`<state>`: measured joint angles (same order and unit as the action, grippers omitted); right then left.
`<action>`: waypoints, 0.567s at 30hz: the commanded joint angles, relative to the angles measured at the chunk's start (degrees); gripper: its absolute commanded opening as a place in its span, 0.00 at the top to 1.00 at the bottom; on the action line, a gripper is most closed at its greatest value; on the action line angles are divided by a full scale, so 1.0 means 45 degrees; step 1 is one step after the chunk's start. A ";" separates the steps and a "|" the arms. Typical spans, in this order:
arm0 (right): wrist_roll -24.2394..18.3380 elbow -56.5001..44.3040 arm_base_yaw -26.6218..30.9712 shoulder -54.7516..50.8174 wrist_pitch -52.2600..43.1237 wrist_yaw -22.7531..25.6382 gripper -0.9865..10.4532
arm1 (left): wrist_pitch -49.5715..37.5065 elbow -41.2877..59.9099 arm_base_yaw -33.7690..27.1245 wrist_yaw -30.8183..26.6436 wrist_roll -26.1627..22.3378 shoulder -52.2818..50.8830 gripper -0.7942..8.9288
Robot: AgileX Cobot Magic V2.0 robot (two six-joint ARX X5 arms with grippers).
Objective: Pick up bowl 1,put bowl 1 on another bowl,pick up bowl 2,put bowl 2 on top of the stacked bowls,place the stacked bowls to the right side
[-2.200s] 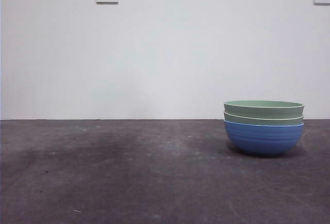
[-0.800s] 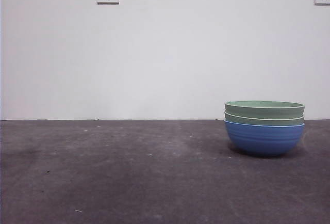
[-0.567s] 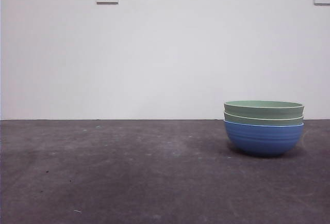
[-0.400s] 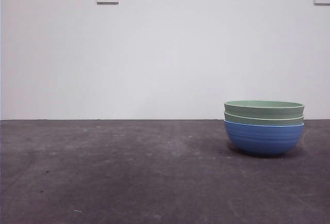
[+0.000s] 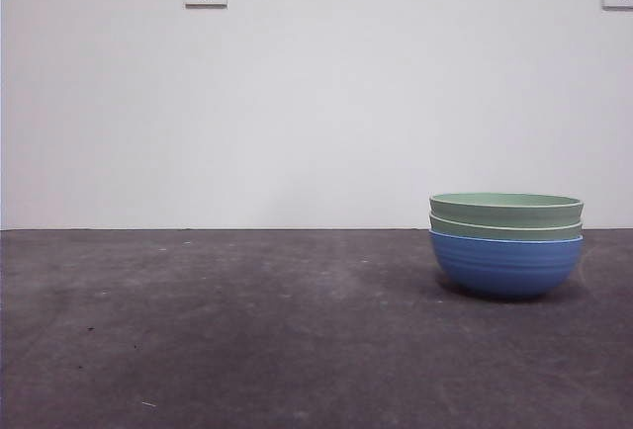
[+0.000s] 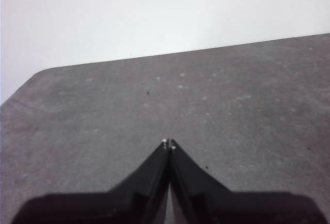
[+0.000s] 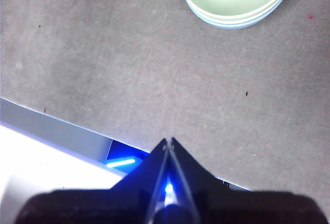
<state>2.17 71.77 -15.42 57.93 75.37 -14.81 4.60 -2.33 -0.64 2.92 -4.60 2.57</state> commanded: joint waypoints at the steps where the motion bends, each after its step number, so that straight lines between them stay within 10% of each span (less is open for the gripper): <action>1: 0.0063 -0.0024 -0.0005 -0.0019 -0.0024 0.0039 0.91 | -0.0039 0.0374 -0.0053 -0.0034 0.0141 -0.0442 0.92; 17: 0.0063 -0.0024 -0.0005 -0.0019 -0.0024 0.0039 0.91 | 0.1273 0.0466 -0.0053 0.0029 0.0772 -0.0549 0.92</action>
<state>2.17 71.77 -15.42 57.93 75.37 -14.81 10.37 -1.02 -0.64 2.76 -1.78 0.27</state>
